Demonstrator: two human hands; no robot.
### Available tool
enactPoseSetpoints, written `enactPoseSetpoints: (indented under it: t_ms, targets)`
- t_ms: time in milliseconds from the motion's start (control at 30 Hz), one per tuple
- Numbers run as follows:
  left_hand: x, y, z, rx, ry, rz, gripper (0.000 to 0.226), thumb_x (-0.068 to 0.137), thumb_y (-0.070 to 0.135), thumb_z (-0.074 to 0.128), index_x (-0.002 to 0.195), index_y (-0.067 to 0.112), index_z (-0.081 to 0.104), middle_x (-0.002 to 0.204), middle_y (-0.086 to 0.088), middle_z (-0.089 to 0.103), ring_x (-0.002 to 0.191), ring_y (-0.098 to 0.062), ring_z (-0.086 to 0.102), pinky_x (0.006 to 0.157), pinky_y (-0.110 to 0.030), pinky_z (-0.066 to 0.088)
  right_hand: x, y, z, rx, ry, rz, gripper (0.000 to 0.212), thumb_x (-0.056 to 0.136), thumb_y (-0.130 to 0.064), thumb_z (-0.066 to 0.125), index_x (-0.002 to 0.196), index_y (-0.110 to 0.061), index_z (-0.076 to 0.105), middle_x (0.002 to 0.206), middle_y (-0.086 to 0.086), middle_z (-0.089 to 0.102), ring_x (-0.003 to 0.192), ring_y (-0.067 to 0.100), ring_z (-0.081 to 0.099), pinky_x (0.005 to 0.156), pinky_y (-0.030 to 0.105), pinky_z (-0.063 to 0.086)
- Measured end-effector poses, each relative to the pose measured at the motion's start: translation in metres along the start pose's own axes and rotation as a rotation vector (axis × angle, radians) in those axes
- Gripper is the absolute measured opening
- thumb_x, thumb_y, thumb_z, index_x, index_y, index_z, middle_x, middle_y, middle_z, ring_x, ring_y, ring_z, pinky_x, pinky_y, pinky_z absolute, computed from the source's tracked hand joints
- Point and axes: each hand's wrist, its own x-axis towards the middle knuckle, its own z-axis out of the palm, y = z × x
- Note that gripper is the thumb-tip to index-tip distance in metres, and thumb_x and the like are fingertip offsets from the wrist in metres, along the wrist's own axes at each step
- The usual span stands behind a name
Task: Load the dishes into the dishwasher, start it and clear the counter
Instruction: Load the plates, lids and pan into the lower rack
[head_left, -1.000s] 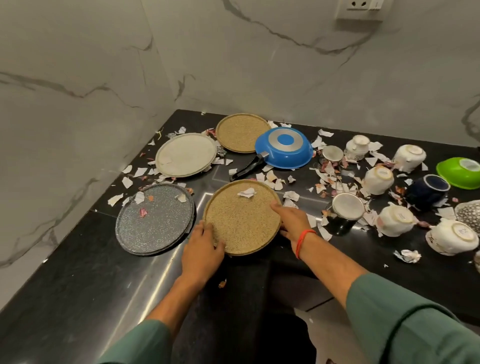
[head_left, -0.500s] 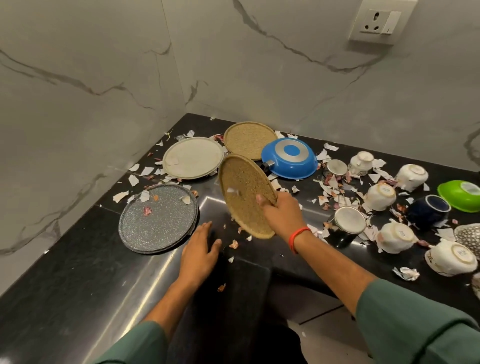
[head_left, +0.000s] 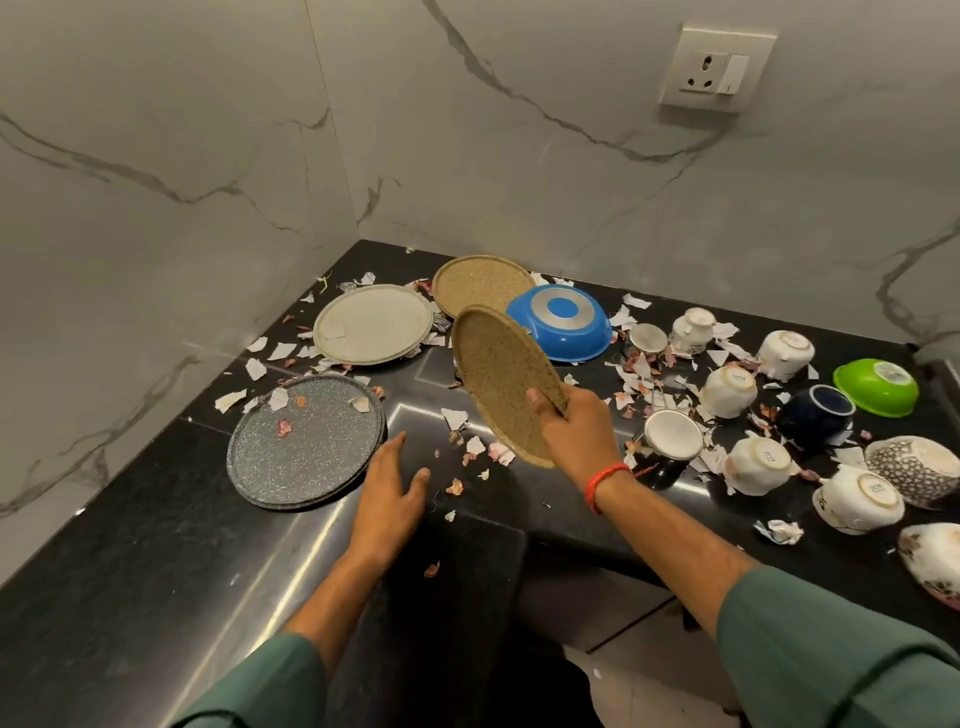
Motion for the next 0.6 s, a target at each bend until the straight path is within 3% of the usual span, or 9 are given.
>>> enactPoseSetpoints:
  t_ms: [133, 167, 233, 267, 367, 433, 500, 600]
  targets:
    - [-0.006, 0.025, 0.003, -0.111, 0.074, 0.038, 0.057, 0.103, 0.029, 0.058, 0.156, 0.019, 0.038, 0.158, -0.001, 0.041, 0.145, -0.018, 0.039, 0.118, -0.038, 0.035, -0.008, 0.001, -0.012, 0.47, 0.027, 0.211, 0.01, 0.099, -0.026, 0.062, 0.092, -0.027, 0.068, 0.093, -0.005, 0.073, 0.095, 0.018, 0.068, 0.084, 0.035, 0.056]
    - [-0.007, 0.035, 0.004, -0.199, 0.058, 0.016, 0.058, 0.103, 0.031, 0.057, 0.156, 0.02, 0.037, 0.157, 0.001, 0.042, 0.141, -0.017, 0.043, 0.111, -0.034, 0.043, -0.01, 0.001, -0.013, 0.602, 0.031, 0.264, 0.009, 0.098, -0.021, 0.063, 0.093, -0.027, 0.066, 0.094, -0.006, 0.072, 0.096, 0.017, 0.068, 0.084, 0.033, 0.055]
    - [-0.01, 0.059, 0.007, -0.474, -0.022, -0.088, 0.054, 0.105, 0.032, 0.056, 0.155, 0.023, 0.038, 0.149, 0.004, 0.049, 0.128, -0.016, 0.055, 0.083, -0.021, 0.057, -0.017, 0.006, -0.017, 0.803, 0.045, 0.356, 0.006, 0.097, -0.013, 0.064, 0.098, -0.019, 0.065, 0.099, 0.0, 0.072, 0.096, 0.017, 0.068, 0.086, 0.036, 0.055]
    - [-0.01, 0.067, 0.01, -0.615, -0.057, -0.141, 0.046, 0.105, 0.03, 0.055, 0.149, 0.023, 0.043, 0.142, 0.002, 0.056, 0.12, -0.018, 0.062, 0.072, -0.023, 0.059, -0.021, 0.009, -0.019, 0.867, 0.05, 0.397, 0.009, 0.096, -0.012, 0.065, 0.105, -0.014, 0.065, 0.105, 0.004, 0.073, 0.098, 0.019, 0.069, 0.087, 0.038, 0.056]
    - [-0.006, 0.083, 0.017, -0.829, -0.09, -0.271, 0.023, 0.104, 0.024, 0.057, 0.126, 0.019, 0.06, 0.122, -0.008, 0.07, 0.106, -0.031, 0.07, 0.062, -0.038, 0.06, -0.034, 0.021, -0.024, 0.922, 0.05, 0.475, 0.03, 0.094, -0.011, 0.067, 0.124, -0.005, 0.063, 0.118, 0.011, 0.072, 0.109, 0.025, 0.069, 0.093, 0.043, 0.056]
    - [-0.005, 0.087, 0.022, -0.881, -0.109, -0.344, 0.016, 0.103, 0.017, 0.057, 0.118, 0.015, 0.064, 0.11, -0.009, 0.071, 0.096, -0.03, 0.07, 0.053, -0.035, 0.058, -0.042, 0.033, -0.032, 0.931, 0.071, 0.496, 0.032, 0.094, -0.012, 0.068, 0.124, -0.006, 0.064, 0.117, 0.011, 0.073, 0.109, 0.025, 0.069, 0.097, 0.045, 0.054]
    - [-0.005, 0.088, 0.026, -0.867, -0.123, -0.373, 0.014, 0.103, 0.014, 0.056, 0.114, 0.013, 0.065, 0.099, -0.006, 0.071, 0.085, -0.023, 0.068, 0.05, -0.032, 0.056, -0.048, 0.043, -0.041, 0.964, 0.075, 0.516, 0.026, 0.095, -0.013, 0.067, 0.12, -0.011, 0.066, 0.112, 0.007, 0.075, 0.105, 0.022, 0.07, 0.091, 0.043, 0.057]
    - [-0.006, 0.09, 0.037, -0.83, -0.128, -0.385, 0.012, 0.103, 0.012, 0.056, 0.11, 0.013, 0.066, 0.095, -0.007, 0.071, 0.084, -0.024, 0.067, 0.063, -0.035, 0.056, -0.058, 0.057, -0.061, 0.976, 0.074, 0.578, 0.017, 0.099, -0.015, 0.06, 0.114, -0.014, 0.069, 0.103, 0.002, 0.076, 0.096, 0.019, 0.07, 0.072, 0.036, 0.059]
